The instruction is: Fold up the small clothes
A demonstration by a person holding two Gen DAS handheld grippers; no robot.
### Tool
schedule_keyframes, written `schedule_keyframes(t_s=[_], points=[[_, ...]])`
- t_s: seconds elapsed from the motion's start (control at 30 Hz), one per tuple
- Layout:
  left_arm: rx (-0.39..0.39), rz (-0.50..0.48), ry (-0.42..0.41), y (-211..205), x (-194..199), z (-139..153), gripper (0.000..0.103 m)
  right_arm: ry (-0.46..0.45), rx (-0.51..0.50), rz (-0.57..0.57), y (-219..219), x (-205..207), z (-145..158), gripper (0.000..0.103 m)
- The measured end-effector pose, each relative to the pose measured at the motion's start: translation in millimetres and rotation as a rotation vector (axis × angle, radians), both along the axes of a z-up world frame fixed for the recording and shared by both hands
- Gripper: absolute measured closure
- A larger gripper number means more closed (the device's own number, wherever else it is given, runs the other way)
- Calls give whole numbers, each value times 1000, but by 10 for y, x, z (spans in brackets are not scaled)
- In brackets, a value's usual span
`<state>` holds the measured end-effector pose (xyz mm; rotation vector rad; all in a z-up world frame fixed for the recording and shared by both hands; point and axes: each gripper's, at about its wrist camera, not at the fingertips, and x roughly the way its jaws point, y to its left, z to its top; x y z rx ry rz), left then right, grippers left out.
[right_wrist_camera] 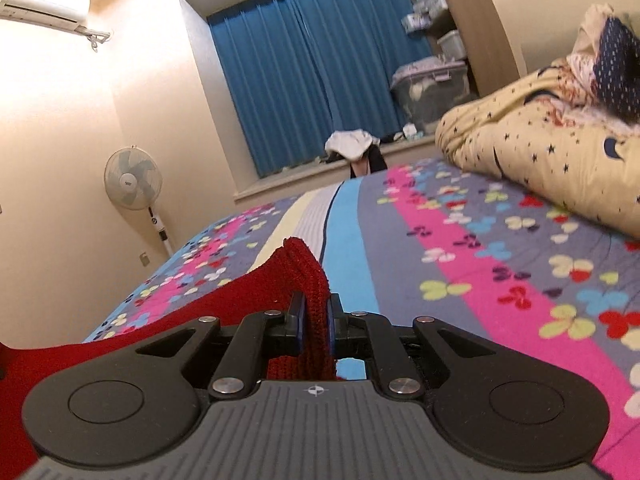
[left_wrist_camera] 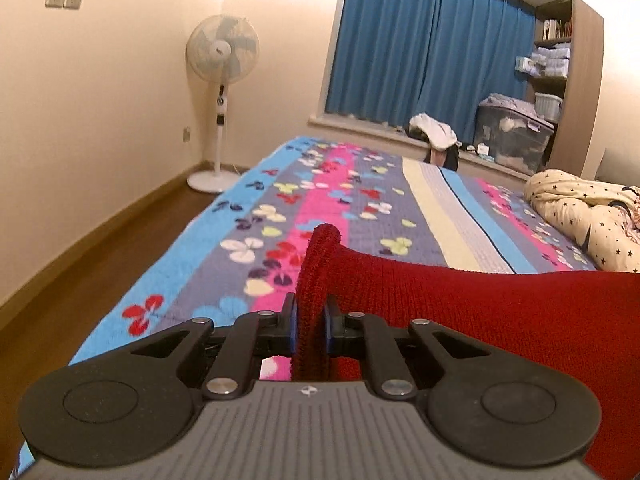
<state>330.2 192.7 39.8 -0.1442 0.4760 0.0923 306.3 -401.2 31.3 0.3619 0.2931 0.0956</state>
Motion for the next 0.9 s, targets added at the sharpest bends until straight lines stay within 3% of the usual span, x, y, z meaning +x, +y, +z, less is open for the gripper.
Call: schedule_keyframes(t_s=[0.23,0.3,0.4,0.43,0.5,0.63,0.67,0.73,0.77,0.8,0.9], points=[[54,35,34,-20,186,-144,90,11,-65,-25,156,203,-97,92],[88,22,96,-27,313,-325,90,84,-110,-35,219,343,-203,92],[191,-12,325,-109,549,-863,88,282,-223,-25,352,625,-536,92],[236,-24,346,-161,562,-971,88,352,-256,-13,409,711,-678,92],[279,-17,320,-242,568,-985,89,393,-306,-13,477,786,-831,92],[223,-8,326,-141,568,-968,88,383,-288,-21,481,801,-831,91],[201,-3,329,-115,560,-951,87,386,-270,-28,454,797,-831,90],[166,5,342,-59,555,-915,80,405,-219,-68,374,767,-788,70],[167,4,348,-57,547,-898,75,412,-196,-98,321,748,-765,53],[183,-5,349,-74,497,-867,68,409,-168,-122,264,686,-728,47],[232,-7,334,-71,354,-734,47,378,-124,-160,163,468,-565,47]])
